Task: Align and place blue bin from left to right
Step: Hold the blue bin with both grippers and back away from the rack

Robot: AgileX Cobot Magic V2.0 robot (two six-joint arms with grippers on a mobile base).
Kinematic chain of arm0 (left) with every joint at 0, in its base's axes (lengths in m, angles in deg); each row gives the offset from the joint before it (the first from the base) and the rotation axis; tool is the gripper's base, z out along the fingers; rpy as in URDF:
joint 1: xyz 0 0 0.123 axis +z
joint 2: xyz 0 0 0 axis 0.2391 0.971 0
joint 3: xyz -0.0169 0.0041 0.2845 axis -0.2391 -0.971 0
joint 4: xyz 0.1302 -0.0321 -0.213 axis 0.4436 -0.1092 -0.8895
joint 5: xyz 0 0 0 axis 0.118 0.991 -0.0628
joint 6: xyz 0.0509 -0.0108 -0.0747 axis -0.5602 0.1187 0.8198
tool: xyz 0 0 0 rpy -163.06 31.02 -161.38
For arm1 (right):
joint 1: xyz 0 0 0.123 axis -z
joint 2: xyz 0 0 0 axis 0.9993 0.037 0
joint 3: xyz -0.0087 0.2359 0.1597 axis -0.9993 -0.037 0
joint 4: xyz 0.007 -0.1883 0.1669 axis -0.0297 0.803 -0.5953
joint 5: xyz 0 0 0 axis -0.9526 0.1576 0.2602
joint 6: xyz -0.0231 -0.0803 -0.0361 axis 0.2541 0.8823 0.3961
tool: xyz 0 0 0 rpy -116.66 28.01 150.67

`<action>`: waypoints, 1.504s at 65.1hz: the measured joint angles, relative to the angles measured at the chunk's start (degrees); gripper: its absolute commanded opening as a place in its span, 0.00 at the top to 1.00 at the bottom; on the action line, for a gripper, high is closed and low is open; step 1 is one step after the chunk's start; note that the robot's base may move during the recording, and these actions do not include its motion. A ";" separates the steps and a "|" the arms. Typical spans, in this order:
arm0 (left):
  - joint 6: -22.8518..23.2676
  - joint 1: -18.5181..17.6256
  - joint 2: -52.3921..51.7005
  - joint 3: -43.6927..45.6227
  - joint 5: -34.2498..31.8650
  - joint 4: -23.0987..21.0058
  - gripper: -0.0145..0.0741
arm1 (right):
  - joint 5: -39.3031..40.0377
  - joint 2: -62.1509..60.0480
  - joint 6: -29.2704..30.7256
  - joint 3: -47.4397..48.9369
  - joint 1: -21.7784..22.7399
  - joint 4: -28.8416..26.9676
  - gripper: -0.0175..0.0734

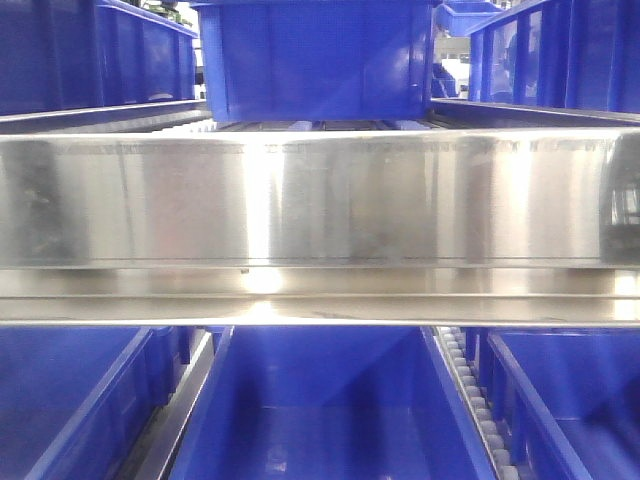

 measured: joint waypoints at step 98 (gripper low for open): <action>0.23 0.00 0.00 0.00 -1.44 1.41 0.85 | 4.98 0.00 0.00 0.00 0.00 0.11 0.90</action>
